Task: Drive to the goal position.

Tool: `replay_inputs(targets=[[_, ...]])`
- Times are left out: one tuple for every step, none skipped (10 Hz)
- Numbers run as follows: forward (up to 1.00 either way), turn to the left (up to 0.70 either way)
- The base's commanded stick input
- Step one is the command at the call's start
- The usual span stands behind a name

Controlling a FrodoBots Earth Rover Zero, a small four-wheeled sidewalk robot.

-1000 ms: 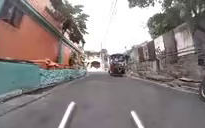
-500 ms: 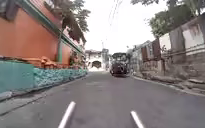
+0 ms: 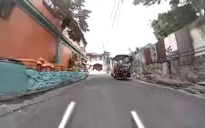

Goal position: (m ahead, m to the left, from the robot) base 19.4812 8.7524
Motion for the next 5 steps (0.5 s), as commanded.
replay_inputs(targets=[[0.85, 0.0], [0.85, 0.0], [0.85, 0.0], [0.85, 0.0], [0.85, 0.0]])
